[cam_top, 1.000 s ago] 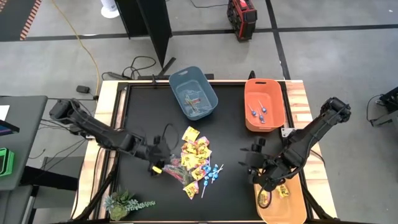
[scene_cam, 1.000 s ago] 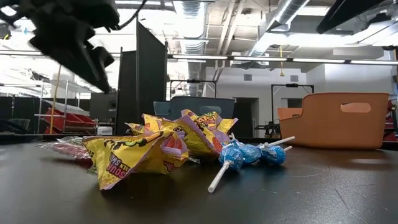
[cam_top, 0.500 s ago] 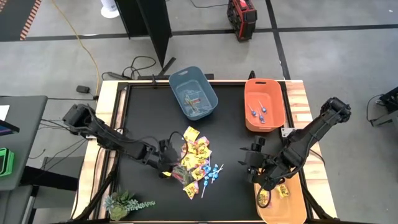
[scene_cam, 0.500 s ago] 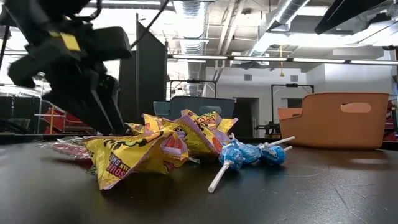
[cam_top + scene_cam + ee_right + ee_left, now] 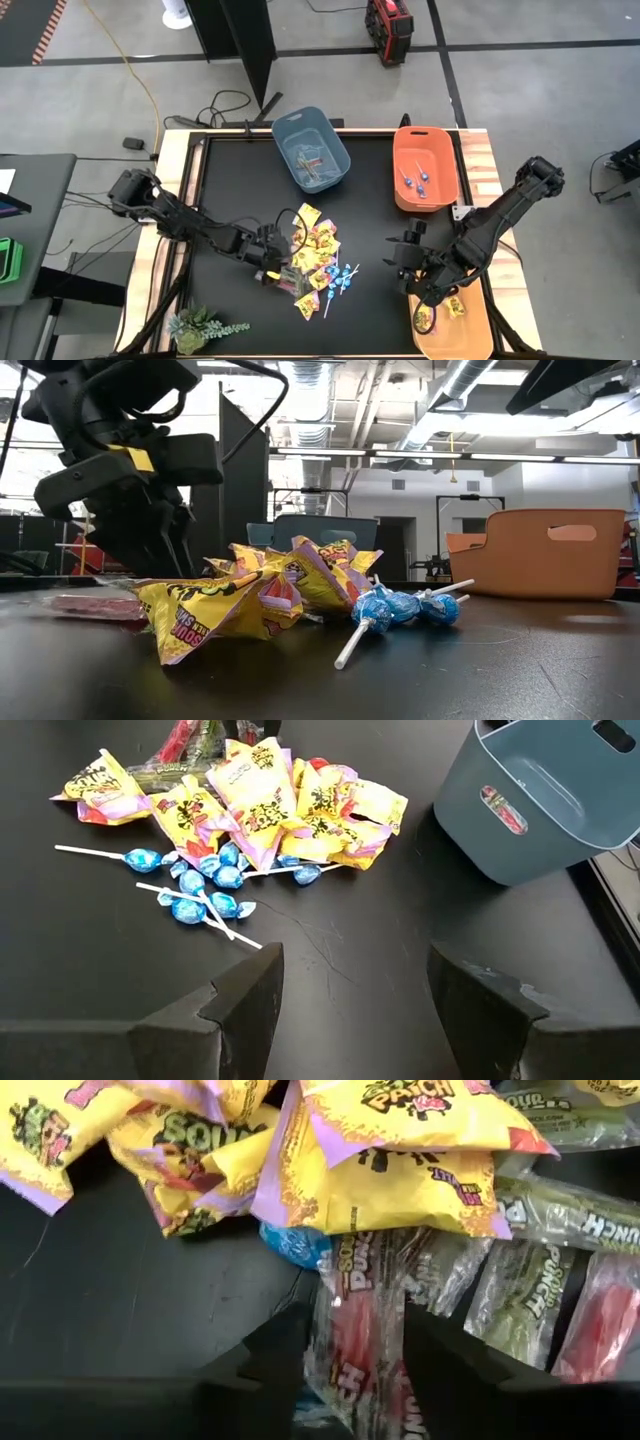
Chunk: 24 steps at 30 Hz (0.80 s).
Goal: Sort candy
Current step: Put the transparent candy into the blue bin
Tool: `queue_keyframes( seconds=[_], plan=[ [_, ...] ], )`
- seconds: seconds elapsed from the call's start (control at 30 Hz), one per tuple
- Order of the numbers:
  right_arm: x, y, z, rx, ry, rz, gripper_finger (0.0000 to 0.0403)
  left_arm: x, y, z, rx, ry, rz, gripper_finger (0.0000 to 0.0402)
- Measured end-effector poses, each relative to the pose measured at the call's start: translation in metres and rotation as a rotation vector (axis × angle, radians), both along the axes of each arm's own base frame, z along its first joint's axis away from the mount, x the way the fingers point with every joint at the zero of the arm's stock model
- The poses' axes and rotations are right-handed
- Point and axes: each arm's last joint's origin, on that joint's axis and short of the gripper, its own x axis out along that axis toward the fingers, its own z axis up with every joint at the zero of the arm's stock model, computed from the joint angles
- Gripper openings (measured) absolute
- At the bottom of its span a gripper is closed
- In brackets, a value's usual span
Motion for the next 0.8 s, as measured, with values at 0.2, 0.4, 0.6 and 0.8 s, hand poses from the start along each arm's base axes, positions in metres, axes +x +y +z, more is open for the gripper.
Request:
queue_keyframes(
  seconds=[0.2, 0.4, 0.6, 0.8],
  plan=[
    [0.0, 0.0, 0.0, 0.002, -0.002, 0.0, 0.0264, -0.003, 0.001, 0.004, -0.004, 0.0, -0.005, 0.0063],
    [0.0, 0.0, 0.0, 0.003, -0.003, 0.0, 0.0264, -0.005, 0.002, 0.017, -0.02, -0.045, -0.005, 0.0012],
    [0.0, 0.0, 0.0, 0.003, -0.003, 0.0, 0.0264, -0.012, 0.005, 0.041, -0.043, -0.124, -0.001, 0.0009],
    [0.0, 0.0, 0.0, 0.003, -0.003, 0.0, 0.0264, -0.031, 0.012, 0.075, -0.056, -0.212, 0.011, 0.0007]
  ],
)
